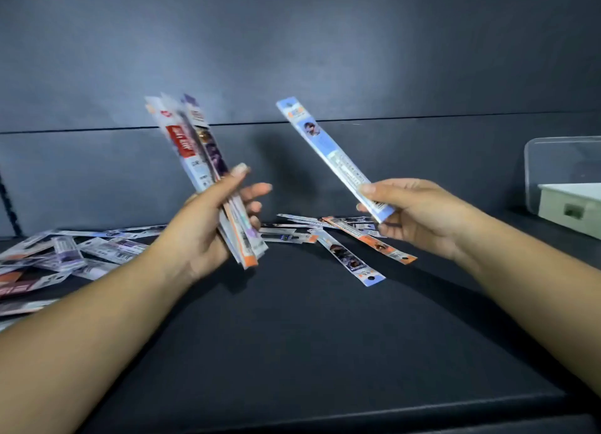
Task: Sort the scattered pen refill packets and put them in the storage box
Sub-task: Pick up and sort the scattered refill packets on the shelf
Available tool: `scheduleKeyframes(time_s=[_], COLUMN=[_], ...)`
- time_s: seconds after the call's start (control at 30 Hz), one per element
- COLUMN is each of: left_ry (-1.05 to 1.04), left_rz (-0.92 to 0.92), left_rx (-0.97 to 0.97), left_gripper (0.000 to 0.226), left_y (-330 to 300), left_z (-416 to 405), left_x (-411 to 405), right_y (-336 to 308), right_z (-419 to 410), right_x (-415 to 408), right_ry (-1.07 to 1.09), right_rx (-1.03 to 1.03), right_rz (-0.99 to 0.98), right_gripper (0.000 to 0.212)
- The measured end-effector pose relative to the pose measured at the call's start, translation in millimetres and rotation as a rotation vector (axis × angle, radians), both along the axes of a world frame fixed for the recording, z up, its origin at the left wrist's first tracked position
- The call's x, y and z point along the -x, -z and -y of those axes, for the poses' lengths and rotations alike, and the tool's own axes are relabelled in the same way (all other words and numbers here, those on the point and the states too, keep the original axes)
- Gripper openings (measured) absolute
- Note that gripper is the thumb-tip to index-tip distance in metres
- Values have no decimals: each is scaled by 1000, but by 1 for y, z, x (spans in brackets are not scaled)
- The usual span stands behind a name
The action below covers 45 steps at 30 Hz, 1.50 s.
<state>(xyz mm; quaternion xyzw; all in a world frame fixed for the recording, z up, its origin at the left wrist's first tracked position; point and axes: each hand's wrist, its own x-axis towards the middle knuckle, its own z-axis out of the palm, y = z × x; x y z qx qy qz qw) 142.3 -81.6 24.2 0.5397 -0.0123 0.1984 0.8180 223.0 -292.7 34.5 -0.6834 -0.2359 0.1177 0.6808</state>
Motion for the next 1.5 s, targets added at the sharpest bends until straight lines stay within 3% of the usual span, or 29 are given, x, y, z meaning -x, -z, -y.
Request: scheduleKeyframes(time_s=[0.13,0.27,0.37,0.43,0.5,0.53,0.6,0.67,0.73,0.83,0.93,1.03,1.3,1.5], left_ry=[185,283,246,162,87,73,71,82,94,118,142,147,188,209], left_rz=[3,21,27,50,63,59,40,12,-5,-14,-3,7,-13,-10], left_rx=[-101,-83,-153,-190,-222,-242,-296,-325,-322,-339,-328,-327,-339,-336], left_gripper=[32,35,30,21,12,8,16,26,19,34,24,21,20,19], left_y=[5,6,8,9,9,9,12,18,22,23,20,19,18,15], left_z=[23,35,31,22,12,8,4,3,2,-5,-9,-10,-10,-10], left_x=[5,4,5,5,3,1,-4,-9,-12,-15,-14,-15,-14,-11], right_y=[6,19,20,18,16,14,9,5,7,24,35,30,21,11], right_z=[-16,-41,-49,-45,-36,-30,-21,-20,-29,-50,-58,-52,-35,-26], right_x=[15,25,26,21,6,-5,-23,-31,-31,-32,-40,-48,-49,-36], right_ry=[-104,-278,-342,-302,-120,12,230,266,172,54,161,257,279,190], right_rx=[7,133,194,267,365,442,667,928,1051,1078,1075,1066,979,982], right_rz=[-11,6,30,74,157,210,237,148,63,71,294,294,129,61], right_gripper=[8,13,14,20,22,28,69,98,94,87,60,48,66,62])
